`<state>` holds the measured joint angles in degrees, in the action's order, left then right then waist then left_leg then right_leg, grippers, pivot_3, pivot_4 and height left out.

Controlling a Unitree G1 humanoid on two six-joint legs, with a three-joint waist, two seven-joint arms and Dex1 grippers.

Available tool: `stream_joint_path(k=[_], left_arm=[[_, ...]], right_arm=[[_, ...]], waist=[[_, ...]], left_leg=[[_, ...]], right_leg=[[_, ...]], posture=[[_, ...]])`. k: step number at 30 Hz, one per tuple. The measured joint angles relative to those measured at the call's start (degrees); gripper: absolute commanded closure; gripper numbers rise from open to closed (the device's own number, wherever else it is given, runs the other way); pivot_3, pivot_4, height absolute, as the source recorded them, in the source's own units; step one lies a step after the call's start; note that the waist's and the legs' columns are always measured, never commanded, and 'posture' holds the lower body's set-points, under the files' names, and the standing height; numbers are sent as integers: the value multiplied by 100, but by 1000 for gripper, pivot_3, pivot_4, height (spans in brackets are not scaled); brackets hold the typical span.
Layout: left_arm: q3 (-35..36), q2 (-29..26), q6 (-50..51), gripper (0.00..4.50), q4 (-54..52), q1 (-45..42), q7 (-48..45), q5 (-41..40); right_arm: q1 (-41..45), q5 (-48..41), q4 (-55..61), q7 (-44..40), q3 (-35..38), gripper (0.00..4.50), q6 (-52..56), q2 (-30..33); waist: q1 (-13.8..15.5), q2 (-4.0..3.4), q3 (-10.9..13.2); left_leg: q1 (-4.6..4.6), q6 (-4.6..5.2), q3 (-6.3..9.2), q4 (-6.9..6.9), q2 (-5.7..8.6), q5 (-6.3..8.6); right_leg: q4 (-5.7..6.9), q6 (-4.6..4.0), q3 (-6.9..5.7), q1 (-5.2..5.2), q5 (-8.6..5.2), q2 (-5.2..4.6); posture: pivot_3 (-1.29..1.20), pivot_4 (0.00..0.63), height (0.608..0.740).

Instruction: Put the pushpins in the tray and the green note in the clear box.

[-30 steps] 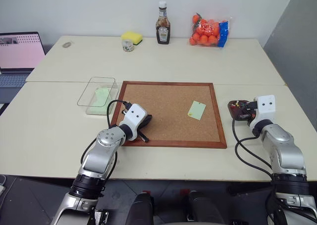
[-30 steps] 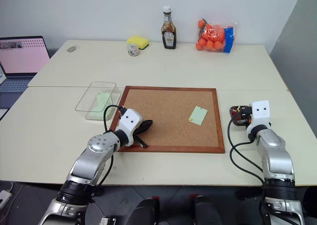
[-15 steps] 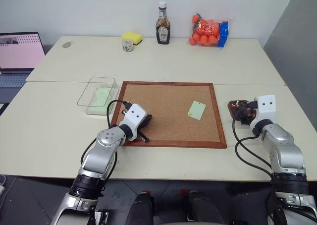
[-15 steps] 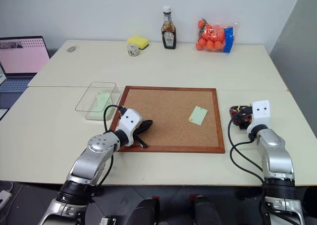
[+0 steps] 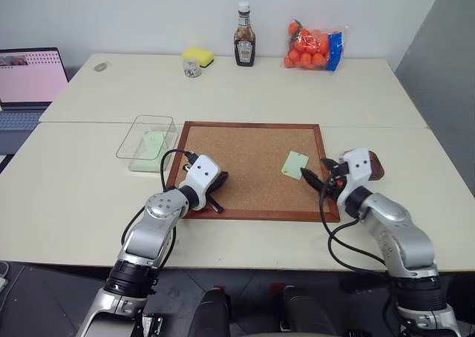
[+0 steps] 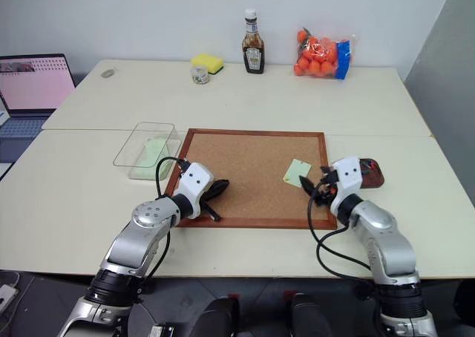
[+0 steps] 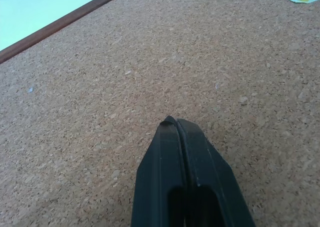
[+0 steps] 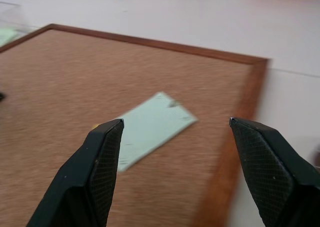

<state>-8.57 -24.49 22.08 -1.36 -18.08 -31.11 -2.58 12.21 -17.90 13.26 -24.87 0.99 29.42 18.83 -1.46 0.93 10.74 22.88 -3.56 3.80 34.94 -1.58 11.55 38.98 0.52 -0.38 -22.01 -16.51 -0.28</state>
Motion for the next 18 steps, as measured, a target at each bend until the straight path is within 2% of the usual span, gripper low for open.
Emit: stream_joint_path(k=[12, 18], left_arm=[[3, -2, 0, 4500, 18, -24, -62, 24], [7, -2, -1, 4500, 16, -24, -66, 39]], right_arm=[[492, 530, -911, -72, -769, 919, -429, -434], [628, 675, -1301, -44, -853, 919, -664, -583]], waist=[[3, 0, 0], [5, 0, 0]], left_leg=[[0, 0, 1, 0, 0, 0], [-1, 0, 0, 0, 0, 0]], right_leg=[[0, 0, -2, -1, 0, 0], [0, 1, -1, -1, 0, 0]], posture=[[0, 150, 740], [0, 150, 740]])
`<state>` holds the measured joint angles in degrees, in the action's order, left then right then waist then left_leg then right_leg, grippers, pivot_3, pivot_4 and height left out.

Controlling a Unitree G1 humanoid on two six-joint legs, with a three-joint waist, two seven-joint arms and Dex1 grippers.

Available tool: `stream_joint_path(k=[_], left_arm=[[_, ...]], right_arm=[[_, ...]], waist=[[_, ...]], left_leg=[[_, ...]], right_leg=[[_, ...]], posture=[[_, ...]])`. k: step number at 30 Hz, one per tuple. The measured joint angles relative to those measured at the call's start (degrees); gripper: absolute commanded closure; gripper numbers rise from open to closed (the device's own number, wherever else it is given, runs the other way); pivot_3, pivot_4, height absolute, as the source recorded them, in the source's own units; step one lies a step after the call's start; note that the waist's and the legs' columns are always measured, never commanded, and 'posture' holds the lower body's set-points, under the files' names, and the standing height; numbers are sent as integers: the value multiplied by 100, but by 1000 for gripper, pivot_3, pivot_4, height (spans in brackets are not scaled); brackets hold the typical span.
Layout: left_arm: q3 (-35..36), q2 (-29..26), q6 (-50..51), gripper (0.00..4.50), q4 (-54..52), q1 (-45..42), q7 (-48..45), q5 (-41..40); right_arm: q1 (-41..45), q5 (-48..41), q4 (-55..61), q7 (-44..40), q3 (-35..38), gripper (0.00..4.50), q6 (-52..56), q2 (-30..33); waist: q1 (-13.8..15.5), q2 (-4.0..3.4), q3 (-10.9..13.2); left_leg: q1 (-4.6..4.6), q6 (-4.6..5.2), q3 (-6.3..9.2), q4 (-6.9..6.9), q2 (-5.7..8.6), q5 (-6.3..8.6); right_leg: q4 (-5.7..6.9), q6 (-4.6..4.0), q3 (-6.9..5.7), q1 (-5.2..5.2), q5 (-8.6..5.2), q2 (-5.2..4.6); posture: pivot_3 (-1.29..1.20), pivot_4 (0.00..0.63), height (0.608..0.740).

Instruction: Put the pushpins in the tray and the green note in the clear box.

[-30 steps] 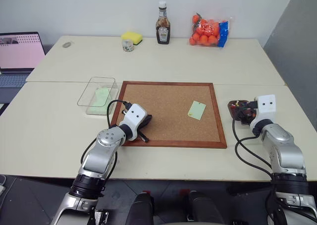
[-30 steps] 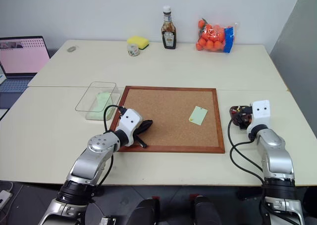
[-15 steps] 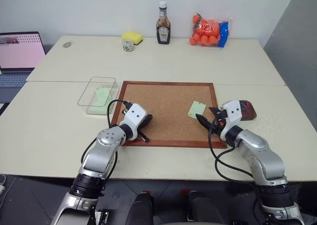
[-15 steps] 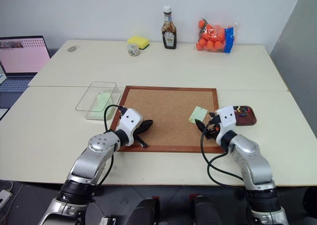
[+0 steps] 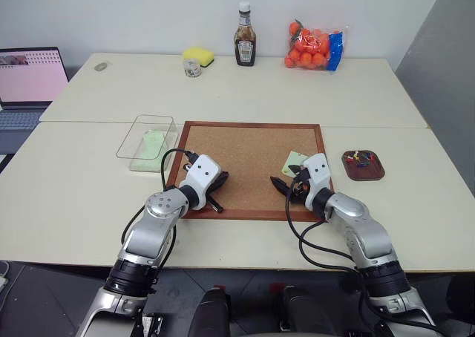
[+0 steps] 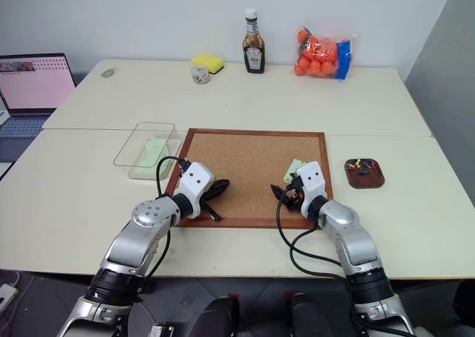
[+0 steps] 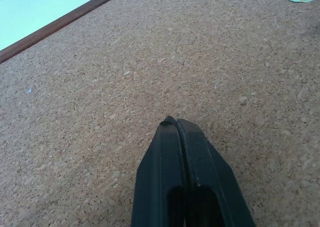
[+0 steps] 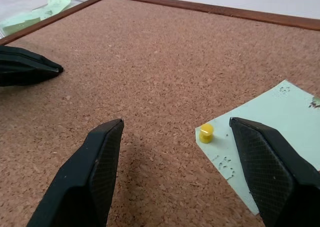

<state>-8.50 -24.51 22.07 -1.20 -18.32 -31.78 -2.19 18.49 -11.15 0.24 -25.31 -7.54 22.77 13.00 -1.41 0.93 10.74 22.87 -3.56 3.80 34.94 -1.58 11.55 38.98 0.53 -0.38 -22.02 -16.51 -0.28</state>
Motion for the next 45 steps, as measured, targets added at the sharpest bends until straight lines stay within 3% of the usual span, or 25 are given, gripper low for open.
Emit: stream_joint_path(k=[6, 9, 24, 37, 45], left_arm=[[3, 0, 0, 4500, -16, 14, 14, 2], [3, 0, 0, 4500, -25, 21, 23, 3], [-4, 13, -1, 4500, -47, 45, 91, 4], [-6, 28, -1, 4500, -64, 58, 110, 4], [-7, 28, 1, 4500, -76, 76, 113, 6]], right_arm=[[26, 100, -73, -6, 5, 919, -113, 8], [41, 114, -159, -4, 5, 1350, -119, 6], [110, 377, -306, 146, 2, 4436, -287, -1], [23, 253, -358, 138, 160, 4488, -664, -167], [30, 70, 191, 162, 422, 4488, -915, -229]], waist=[[-1, 0, 0], [-3, 0, 0], [-5, 0, 0], [-5, 0, 0], [-10, 1, -1]], left_leg=[[0, 0, 0, 0, 0, 0], [0, 0, 0, 0, 0, 0], [-1, 0, 0, 0, -1, 0], [1, 0, -1, 0, 0, 0], [0, 0, 0, 0, -1, 0]], right_leg=[[0, 0, 1, 0, 0, 0], [0, 0, 1, 0, 0, 0], [1, 0, 1, 0, 0, 0], [1, 0, 2, -2, 1, 0], [1, 0, 1, -2, 1, 0]], posture=[[0, 150, 740], [0, 150, 740], [0, 150, 740], [0, 150, 740], [0, 150, 740]])
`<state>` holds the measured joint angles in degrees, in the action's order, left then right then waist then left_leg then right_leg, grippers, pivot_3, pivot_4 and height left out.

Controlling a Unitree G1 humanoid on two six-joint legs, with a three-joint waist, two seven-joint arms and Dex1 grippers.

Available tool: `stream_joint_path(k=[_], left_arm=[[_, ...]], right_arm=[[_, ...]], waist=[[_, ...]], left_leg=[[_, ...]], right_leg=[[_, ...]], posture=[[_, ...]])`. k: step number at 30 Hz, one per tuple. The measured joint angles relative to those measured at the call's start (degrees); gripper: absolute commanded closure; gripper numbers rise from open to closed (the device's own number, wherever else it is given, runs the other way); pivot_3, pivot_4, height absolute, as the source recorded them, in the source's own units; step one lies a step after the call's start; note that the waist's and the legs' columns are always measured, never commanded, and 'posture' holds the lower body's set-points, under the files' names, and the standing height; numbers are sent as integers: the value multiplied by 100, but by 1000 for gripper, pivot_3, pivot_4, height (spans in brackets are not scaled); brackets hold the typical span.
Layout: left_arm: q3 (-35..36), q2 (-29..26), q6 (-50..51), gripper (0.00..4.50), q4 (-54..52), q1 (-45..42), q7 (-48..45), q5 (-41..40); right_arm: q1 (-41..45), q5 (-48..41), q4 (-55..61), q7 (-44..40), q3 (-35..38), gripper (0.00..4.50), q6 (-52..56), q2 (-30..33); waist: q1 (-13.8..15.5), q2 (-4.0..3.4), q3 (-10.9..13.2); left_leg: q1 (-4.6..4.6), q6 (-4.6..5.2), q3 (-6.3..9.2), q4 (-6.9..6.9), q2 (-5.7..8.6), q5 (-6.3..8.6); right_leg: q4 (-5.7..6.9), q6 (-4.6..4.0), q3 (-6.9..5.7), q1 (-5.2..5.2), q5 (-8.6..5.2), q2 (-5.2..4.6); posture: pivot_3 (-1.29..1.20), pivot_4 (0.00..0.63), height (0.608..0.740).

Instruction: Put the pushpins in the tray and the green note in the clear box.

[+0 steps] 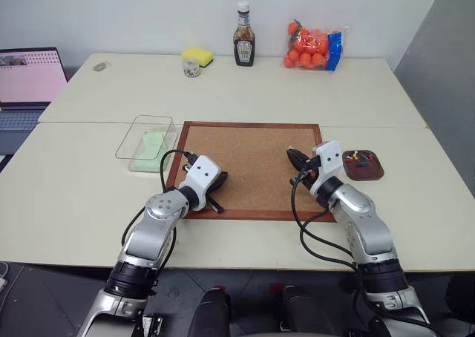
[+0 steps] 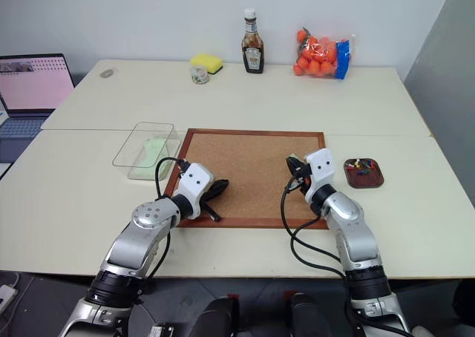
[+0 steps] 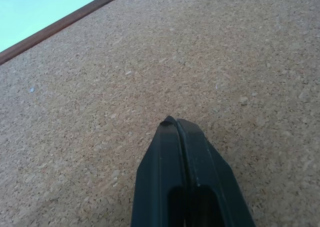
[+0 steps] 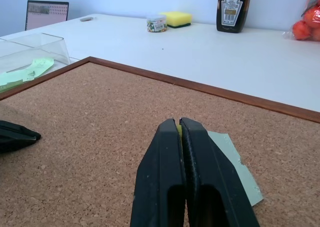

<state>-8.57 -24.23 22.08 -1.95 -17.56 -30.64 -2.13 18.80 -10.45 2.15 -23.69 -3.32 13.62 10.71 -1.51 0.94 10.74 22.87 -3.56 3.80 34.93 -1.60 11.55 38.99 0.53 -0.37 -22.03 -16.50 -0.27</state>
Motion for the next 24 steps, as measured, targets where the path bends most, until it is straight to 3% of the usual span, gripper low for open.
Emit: stream_joint_path(k=[9, 16, 24], left_arm=[[2, 0, 5, 4500, -38, 41, 6, 4], [8, 1, -120, 4500, 247, -212, -74, -9], [124, 36, -738, 2998, 488, -779, -926, -522]], right_arm=[[-186, -158, 571, -14, 457, 4488, 220, 471], [-270, -447, 1241, -294, 353, 4488, 718, 694], [-91, -852, 1802, -921, -113, 4500, 1366, 986]], waist=[[-1, 0, 0], [0, 1, 1], [-1, 7, 5]], left_leg=[[0, 0, -3, -1, 0, 0], [2, 0, 0, 1, -1, 0], [23, 0, -3, -1, 0, 0]], right_leg=[[-1, 0, 3, 0, 0, 0], [1, 1, -1, 0, 0, 1], [-4, 0, 0, -21, 0, 2]], posture=[[0, 150, 740], [0, 150, 740], [0, 150, 740]])
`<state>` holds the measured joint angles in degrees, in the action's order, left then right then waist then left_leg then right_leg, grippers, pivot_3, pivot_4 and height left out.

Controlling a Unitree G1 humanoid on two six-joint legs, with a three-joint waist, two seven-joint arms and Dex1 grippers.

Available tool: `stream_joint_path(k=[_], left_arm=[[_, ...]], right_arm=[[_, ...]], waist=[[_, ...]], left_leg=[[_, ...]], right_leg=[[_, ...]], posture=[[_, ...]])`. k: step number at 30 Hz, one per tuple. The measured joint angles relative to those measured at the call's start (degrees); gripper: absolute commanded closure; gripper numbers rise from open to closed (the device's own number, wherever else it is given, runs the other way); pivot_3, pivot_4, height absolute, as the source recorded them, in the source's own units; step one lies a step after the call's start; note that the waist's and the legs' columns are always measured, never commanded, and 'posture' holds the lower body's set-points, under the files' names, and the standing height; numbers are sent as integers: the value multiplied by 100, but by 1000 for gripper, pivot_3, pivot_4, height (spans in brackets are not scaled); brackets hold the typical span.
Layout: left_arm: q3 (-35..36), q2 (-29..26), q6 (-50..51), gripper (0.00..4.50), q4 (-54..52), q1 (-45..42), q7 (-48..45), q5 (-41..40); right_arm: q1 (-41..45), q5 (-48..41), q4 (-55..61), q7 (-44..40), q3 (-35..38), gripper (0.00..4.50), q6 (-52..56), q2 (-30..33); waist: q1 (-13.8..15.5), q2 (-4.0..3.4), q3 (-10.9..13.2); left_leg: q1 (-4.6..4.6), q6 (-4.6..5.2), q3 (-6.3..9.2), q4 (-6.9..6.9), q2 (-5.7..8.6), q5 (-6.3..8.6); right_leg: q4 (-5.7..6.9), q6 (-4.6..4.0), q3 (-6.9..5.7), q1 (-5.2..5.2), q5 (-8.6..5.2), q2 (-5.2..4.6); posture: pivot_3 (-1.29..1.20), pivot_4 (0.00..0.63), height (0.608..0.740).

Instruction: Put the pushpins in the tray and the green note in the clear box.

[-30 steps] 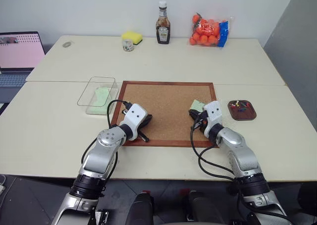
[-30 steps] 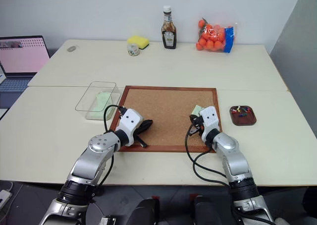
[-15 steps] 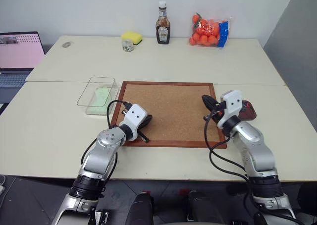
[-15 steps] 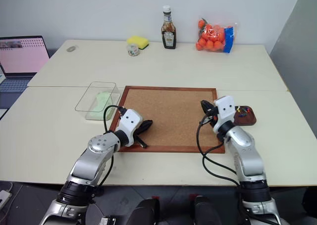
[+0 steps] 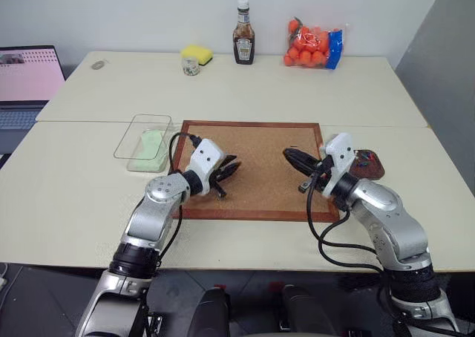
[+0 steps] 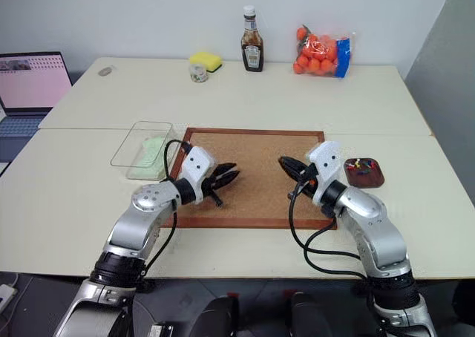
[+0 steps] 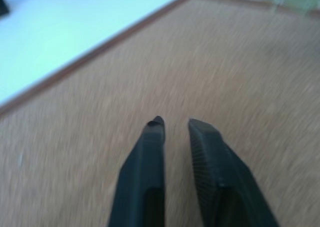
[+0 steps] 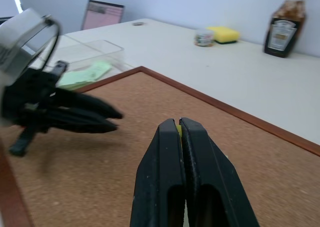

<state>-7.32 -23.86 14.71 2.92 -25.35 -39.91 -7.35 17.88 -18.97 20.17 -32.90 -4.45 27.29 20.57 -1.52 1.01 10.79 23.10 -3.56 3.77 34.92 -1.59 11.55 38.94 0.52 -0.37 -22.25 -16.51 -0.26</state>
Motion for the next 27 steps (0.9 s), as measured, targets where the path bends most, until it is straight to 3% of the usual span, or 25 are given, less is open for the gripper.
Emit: stream_joint_path(k=[13, 27], left_arm=[[46, 21, -417, 496, 344, -305, -1172, -601], [-511, 104, -1819, 496, 1707, -1176, -2290, -127]], right_arm=[[437, -35, -44, -838, -393, 4500, 168, 426], [882, -250, -227, -1649, -639, 4500, 408, 665]], waist=[[-4, 5, 3], [-6, 8, 5]], left_leg=[[-4, 0, 1, 2, -3, 0], [-2, 0, 0, 1, -3, 0]], right_leg=[[3, 0, -2, 1, 0, 8], [2, 0, -2, 0, 0, 9]], posture=[[0, 150, 740], [0, 150, 740]])
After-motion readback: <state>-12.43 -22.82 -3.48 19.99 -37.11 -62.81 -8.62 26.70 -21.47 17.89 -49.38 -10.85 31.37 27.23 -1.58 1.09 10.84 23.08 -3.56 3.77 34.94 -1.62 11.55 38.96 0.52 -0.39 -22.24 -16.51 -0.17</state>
